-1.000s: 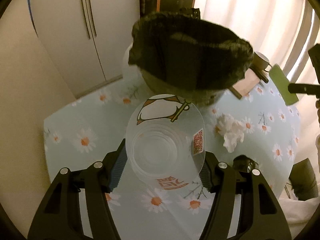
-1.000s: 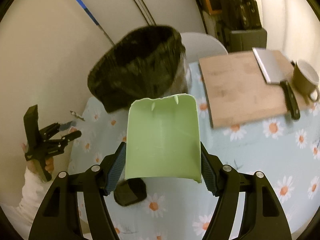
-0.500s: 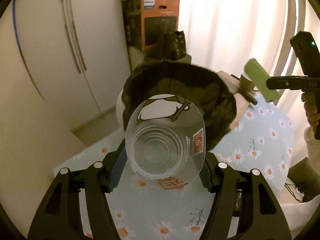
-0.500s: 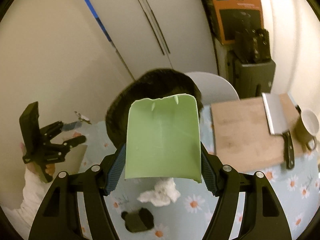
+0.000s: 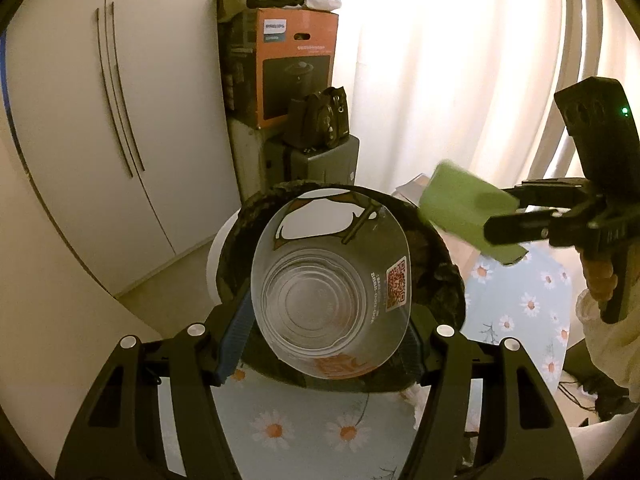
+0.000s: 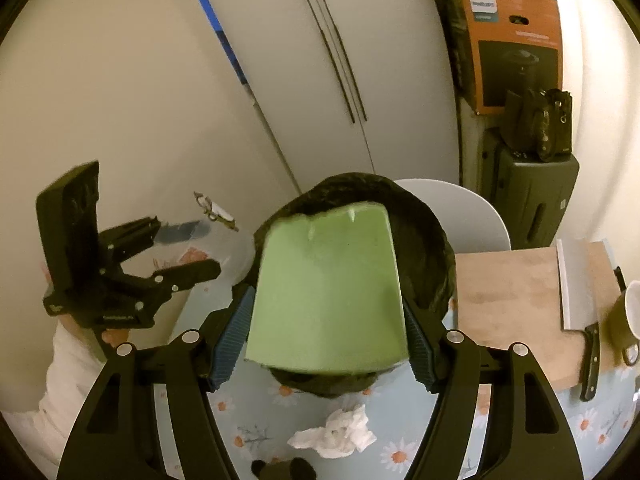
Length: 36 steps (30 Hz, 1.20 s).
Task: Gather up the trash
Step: 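Lift the cup and green card over the black bin and release both, then grasp the white tissue with the right tool while the left tool grasps the black pouch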
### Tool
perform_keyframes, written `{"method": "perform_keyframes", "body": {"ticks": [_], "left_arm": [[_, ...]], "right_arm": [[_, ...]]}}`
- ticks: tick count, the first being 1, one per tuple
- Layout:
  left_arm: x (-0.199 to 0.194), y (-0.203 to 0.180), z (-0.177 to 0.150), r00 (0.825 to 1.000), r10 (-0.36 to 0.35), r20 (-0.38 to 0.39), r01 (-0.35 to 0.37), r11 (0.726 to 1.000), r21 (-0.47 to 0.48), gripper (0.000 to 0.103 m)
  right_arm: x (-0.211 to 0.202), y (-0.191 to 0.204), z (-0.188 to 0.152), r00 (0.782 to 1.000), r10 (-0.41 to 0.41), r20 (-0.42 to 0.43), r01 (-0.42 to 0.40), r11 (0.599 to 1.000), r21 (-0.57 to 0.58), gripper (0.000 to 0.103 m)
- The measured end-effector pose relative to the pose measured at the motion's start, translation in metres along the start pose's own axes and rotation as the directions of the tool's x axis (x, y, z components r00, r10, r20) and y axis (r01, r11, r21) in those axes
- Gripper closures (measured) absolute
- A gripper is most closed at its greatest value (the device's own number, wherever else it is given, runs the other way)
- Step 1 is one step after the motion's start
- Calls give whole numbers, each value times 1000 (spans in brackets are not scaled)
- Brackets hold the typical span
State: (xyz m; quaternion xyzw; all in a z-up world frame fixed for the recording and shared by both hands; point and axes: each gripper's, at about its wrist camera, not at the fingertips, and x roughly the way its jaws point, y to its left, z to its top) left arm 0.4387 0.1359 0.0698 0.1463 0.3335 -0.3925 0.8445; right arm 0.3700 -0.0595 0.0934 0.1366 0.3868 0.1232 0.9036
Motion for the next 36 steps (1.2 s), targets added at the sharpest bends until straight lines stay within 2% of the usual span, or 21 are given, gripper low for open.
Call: {"method": "perform_keyframes", "body": {"ticks": [6, 7, 8, 9, 10, 12, 16, 21, 28, 32, 36], "left_arm": [[19, -2, 13, 1000, -25, -17, 25, 1000, 18, 39], [23, -3, 14, 1000, -16, -23, 16, 1000, 21, 31], [25, -4, 13, 1000, 2, -25, -2, 1000, 26, 17], [27, -6, 13, 999, 29, -20, -28, 999, 29, 9], [28, -6, 11, 1000, 19, -20, -19, 1000, 22, 6], [28, -6, 7, 999, -29, -20, 29, 999, 13, 6], [35, -3, -8, 998, -6, -60, 6, 1000, -1, 6], [37, 6, -27, 996, -70, -49, 66, 995, -76, 6], [35, 8, -50, 997, -50, -64, 43, 992, -117, 6], [28, 3, -63, 997, -12, -76, 3, 994, -106, 6], [22, -3, -79, 996, -34, -88, 25, 994, -103, 6]], "right_arm": [[20, 2, 7, 1000, 0, -14, 0, 1000, -7, 44], [24, 1, 7, 1000, -7, -14, 6, 1000, -12, 43], [28, 0, 6, 1000, -10, -15, 10, 1000, -10, 41], [31, -2, 5, 1000, -19, -19, 19, 1000, -4, 40], [33, -4, 4, 999, -26, -22, 25, 1000, -1, 40], [33, -8, -1, 999, -37, -23, 37, 999, 9, 35], [30, -17, -11, 999, -43, -26, 44, 998, 35, 27], [26, -20, -26, 996, -83, -43, 84, 996, 23, 19], [26, -22, -47, 989, -117, -89, 118, 993, 7, 18], [27, -21, -61, 987, -120, -110, 120, 993, -3, 18], [29, -20, -77, 984, -120, -132, 120, 993, -8, 18]]}}
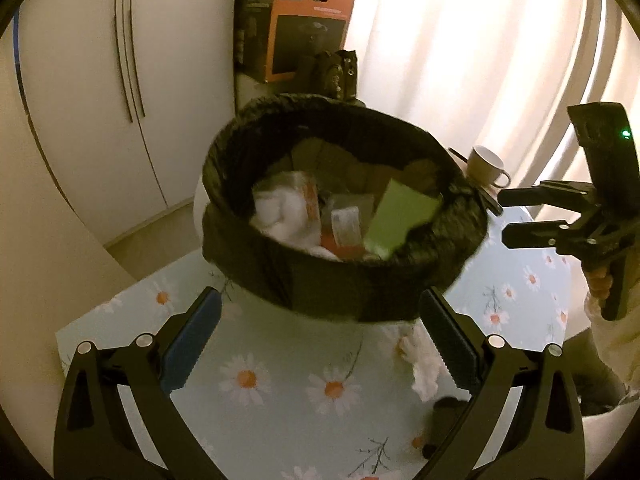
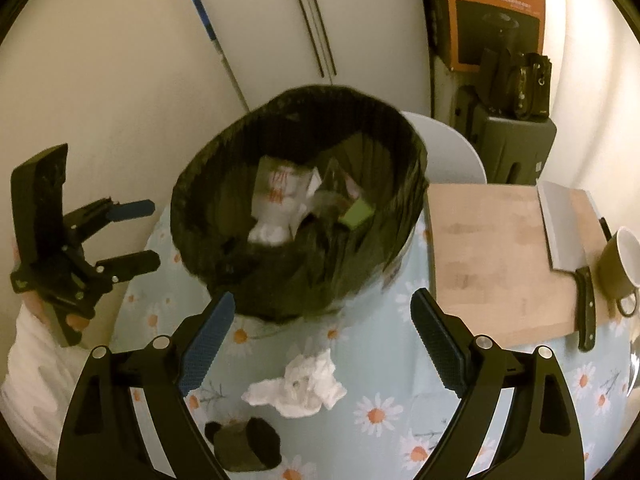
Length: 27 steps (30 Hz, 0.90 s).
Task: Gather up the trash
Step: 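Grasp the white tissue with the right tool while the left tool grasps the black pouch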
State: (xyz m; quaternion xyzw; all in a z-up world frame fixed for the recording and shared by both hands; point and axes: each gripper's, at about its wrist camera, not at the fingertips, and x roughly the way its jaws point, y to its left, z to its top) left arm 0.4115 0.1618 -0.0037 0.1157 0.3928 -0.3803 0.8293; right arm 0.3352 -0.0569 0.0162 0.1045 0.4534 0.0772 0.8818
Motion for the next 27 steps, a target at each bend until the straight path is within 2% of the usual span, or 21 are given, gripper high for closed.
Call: {"method": "perform_keyframes", "body": {"ticks": [3, 10, 12, 16, 27], "left_arm": [[2, -4, -13, 1000, 14, -21, -13, 1000, 15, 6], [5, -7, -40, 998, 12, -60, -13, 1000, -15, 6], [5, -8, -48, 997, 17, -70, -18, 999, -26, 6], [2, -8, -64, 996, 17, -85, -21, 999, -45, 6], [-1, -6, -103, 991, 42, -126, -55, 993, -108, 6]], "right_arm": [[7, 0, -13, 1000, 7, -22, -7, 1000, 14, 18], [28, -3, -45, 996, 12, -84, -8, 999, 51, 18], [37, -2, -54, 993, -19, -115, 24, 999, 39, 18], [52, 1, -69, 987, -31, -159, 35, 999, 22, 18], [98, 17, -97, 964, -30, -265, 21, 999, -37, 18]]}}
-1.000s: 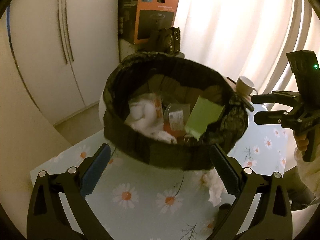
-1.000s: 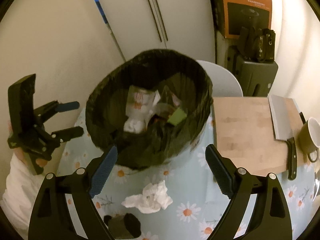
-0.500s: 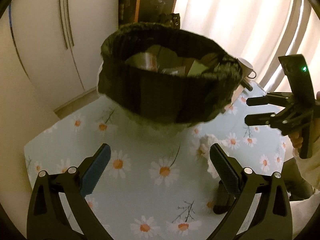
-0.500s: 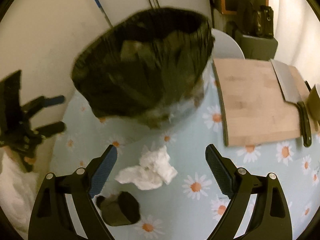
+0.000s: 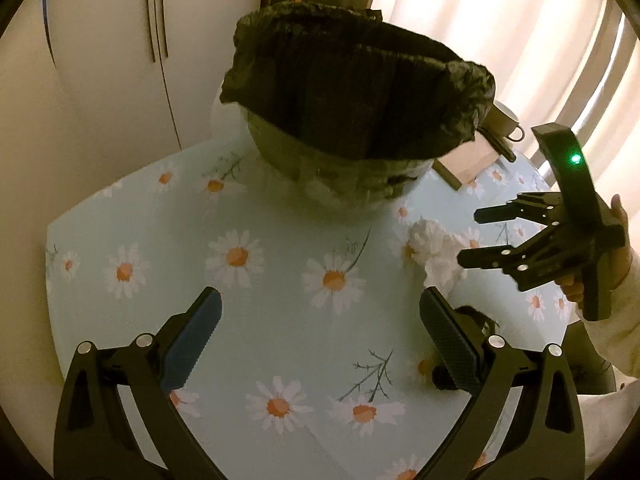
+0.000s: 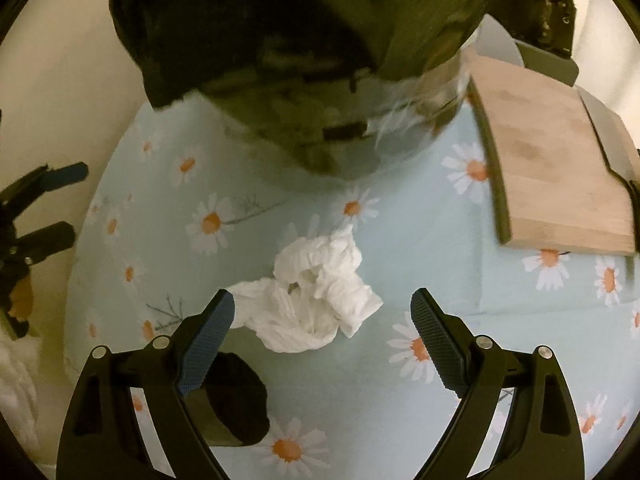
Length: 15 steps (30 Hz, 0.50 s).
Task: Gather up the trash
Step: 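Grasp the white tissue with the right tool while the left tool grasps the black pouch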
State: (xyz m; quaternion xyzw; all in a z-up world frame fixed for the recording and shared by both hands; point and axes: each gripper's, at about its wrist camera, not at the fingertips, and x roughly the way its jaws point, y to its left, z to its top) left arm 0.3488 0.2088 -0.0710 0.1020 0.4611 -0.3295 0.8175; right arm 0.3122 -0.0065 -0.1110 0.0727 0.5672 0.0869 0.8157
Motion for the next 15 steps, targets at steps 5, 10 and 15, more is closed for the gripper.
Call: {"method": "perform_keyframes", "body": {"ticks": [5, 10, 15], "left_arm": [[2, -2, -9, 1000, 16, -22, -16, 999, -30, 6], [3, -10, -19, 998, 55, -41, -58, 995, -81, 6], [7, -25, -28, 994, 80, -71, -87, 990, -107, 6]], "right_arm": [[18, 4, -2, 999, 22, -43, -23, 999, -23, 27], [37, 5, 3, 994, 25, -106, -33, 996, -83, 60], [37, 8, 5, 989, 55, -135, -75, 986, -147, 71]]}}
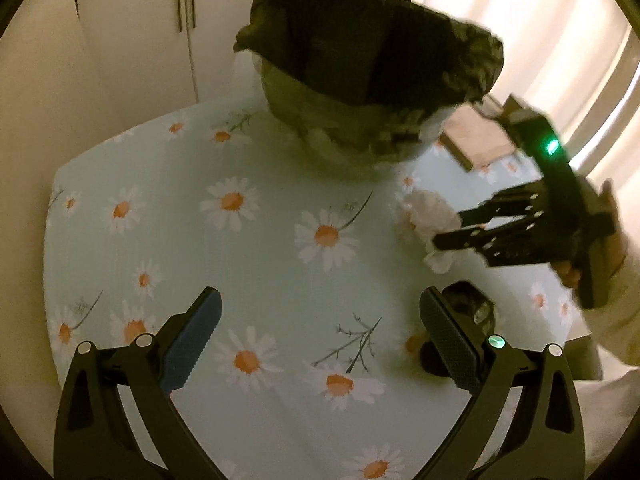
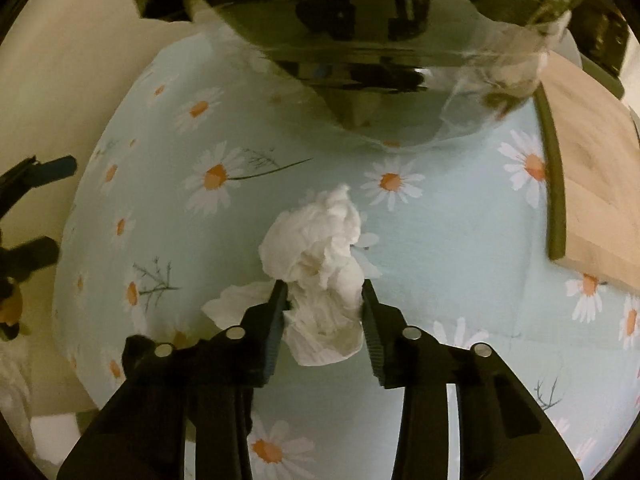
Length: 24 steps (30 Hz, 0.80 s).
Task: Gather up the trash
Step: 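Grasp the white tissue with the right tool while the left tool grasps the black pouch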
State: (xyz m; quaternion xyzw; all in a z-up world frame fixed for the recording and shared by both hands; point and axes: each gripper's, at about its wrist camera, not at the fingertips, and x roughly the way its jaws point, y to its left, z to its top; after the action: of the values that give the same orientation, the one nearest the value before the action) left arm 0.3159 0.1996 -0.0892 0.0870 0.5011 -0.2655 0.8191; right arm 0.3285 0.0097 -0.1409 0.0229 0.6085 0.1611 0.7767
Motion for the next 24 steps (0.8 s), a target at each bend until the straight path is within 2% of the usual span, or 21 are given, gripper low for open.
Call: {"method": "perform_keyframes", "body": {"ticks": [5, 12, 15, 24], "left_arm": [[3, -16, -13, 1000, -3, 1, 3, 997, -73, 6], [9, -48, -28, 1000, 9, 9, -8, 990, -142, 6], [9, -62, -33, 999, 3, 34, 4, 982, -189, 6], [16, -107, -27, 996, 71, 46, -57, 965, -257, 6]], "right_arm": [[-5, 4, -4, 999, 25, -32, -29, 993, -113, 71], [-32, -10, -19, 997, 78, -2, -77, 979, -191, 70], [-45, -17, -23, 997, 69, 22, -62, 970, -237, 70], [-77, -52, -45, 995, 84, 55, -66, 961, -269, 70]]}}
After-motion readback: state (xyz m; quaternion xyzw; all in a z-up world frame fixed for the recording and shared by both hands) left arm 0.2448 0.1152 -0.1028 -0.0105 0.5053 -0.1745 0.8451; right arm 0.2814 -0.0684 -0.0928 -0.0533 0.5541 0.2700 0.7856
